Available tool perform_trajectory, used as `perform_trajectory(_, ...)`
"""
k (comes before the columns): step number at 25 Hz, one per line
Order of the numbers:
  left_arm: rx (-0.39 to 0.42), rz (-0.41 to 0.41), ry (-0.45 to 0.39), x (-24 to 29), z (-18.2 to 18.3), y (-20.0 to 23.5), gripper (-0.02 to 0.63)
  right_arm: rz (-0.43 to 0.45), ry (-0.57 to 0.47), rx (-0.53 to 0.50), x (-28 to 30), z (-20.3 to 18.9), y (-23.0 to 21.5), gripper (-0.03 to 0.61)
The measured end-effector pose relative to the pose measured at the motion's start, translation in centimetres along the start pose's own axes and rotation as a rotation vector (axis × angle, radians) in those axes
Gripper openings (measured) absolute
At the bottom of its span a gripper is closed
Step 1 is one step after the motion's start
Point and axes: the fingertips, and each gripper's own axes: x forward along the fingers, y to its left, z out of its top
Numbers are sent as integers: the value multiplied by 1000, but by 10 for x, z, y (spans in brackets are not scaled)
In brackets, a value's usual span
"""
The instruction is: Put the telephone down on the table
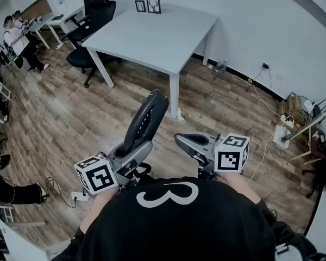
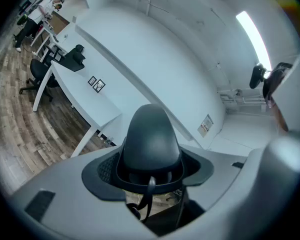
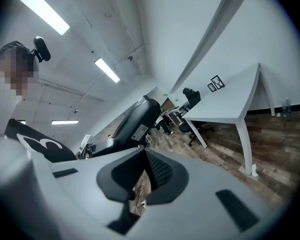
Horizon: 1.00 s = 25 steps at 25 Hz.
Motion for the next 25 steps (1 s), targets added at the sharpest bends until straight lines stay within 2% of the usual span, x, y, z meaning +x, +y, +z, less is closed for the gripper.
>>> perform_trajectory(7, 8, 16, -4, -1, -10, -6, 288, 4, 1, 17, -13, -10, -1, 9)
perform_trajectory(13, -17, 22, -7, 2, -14, -7, 288, 53, -98, 60, -24, 3, 1, 9)
perform_trajectory(25, -52, 11, 21, 10, -17, 10, 288, -2, -78, 95, -15, -6, -21, 9)
